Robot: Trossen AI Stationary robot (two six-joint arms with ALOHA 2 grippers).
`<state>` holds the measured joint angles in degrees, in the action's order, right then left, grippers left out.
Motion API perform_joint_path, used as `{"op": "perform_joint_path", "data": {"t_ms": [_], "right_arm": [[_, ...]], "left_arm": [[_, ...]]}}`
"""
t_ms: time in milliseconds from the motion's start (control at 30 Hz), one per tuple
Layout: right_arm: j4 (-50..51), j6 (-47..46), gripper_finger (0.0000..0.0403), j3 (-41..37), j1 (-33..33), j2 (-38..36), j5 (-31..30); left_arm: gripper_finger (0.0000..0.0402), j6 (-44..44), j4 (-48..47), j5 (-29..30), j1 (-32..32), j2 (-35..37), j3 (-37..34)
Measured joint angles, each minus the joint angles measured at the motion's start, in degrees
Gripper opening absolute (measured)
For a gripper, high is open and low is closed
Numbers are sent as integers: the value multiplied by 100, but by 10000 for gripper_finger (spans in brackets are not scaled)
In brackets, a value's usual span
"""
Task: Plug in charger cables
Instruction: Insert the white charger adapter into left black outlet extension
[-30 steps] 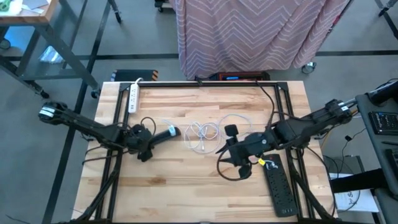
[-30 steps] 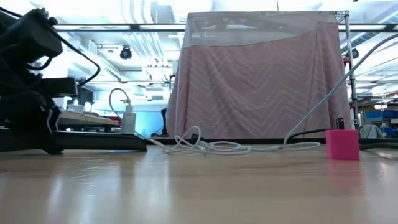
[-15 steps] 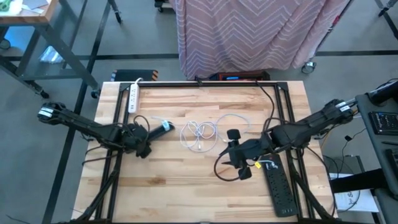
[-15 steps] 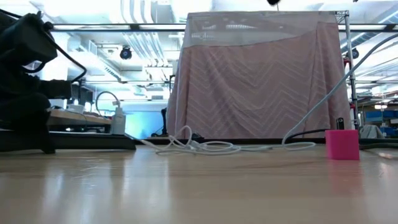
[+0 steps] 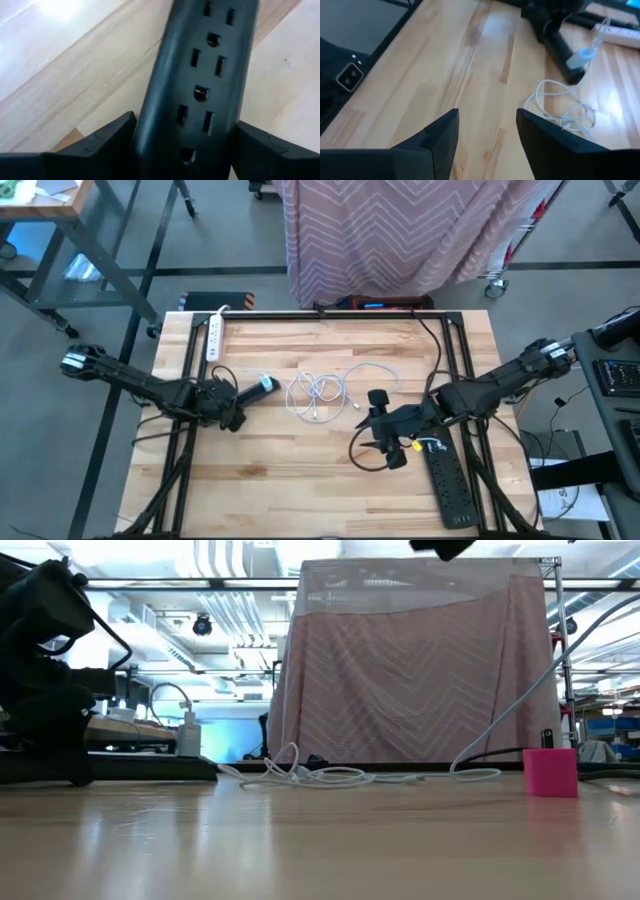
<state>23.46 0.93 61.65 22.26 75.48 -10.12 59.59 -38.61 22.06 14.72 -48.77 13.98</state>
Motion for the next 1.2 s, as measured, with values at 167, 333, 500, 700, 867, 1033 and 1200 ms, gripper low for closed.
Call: {"op": "perform_joint_path", "data": {"t_ms": [167, 333, 500, 700, 867, 1033, 1200], "right_arm": [[-32, 184, 199, 9, 0, -234, -45], [-128, 293, 206, 9, -2, -385, -50], [-191, 431, 214, 9, -6, -495, -58], [-281, 576, 226, 9, -27, -507, -194], [-313, 575, 239, 7, -28, -507, -198], [-464, 599, 248, 7, -28, -507, -201], [-491, 612, 249, 10, -28, -505, -202]], "left_arm": [[291, -10, -5, -23, 0, -9, 139], [295, -12, -155, -189, -16, -5, 208], [294, -41, -40, -187, -39, 6, 214], [313, 45, 155, -424, -114, -7, 223], [343, 8, 157, -505, -236, -21, 356], [357, -446, 114, -151, -482, -60, 909], [350, -759, -285, 300, -900, -238, 1589]]}}
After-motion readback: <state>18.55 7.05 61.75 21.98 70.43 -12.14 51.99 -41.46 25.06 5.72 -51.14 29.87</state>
